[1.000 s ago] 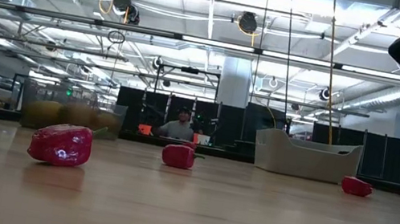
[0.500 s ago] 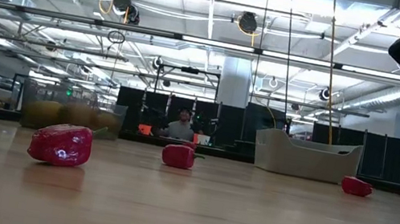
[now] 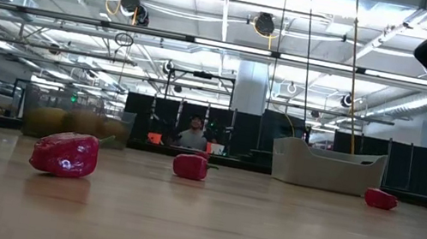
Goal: Sort produce into baskets
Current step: Put the red bell pepper into the gray bin
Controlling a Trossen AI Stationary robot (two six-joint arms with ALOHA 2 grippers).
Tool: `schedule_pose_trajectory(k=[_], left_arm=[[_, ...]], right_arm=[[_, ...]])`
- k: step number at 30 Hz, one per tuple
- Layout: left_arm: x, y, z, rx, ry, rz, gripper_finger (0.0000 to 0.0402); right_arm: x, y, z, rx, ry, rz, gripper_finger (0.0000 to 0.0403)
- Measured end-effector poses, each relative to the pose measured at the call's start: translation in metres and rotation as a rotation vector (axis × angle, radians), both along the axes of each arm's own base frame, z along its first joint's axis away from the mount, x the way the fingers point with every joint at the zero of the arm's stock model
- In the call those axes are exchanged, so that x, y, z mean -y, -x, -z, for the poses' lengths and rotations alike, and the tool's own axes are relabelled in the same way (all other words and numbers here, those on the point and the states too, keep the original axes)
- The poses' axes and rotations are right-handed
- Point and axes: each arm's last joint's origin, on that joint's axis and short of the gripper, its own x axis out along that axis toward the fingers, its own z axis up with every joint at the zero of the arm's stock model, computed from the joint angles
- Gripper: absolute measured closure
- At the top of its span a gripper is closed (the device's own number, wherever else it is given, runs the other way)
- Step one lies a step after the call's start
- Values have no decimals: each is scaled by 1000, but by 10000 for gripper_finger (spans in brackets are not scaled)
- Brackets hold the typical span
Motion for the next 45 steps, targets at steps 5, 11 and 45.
schedule_pose_trajectory(k=[5,11,45], left_arm=[[-9,-28,29,164,5,100,272],[-33,-53,66,264,-5,72,272],[-55,-78,92,301,-176,-23,245]], right_arm=[[3,-2,-1,51,53,74,179],[10,-3,1,31,63,131,179],[43,-5,5,121,148,615,179]])
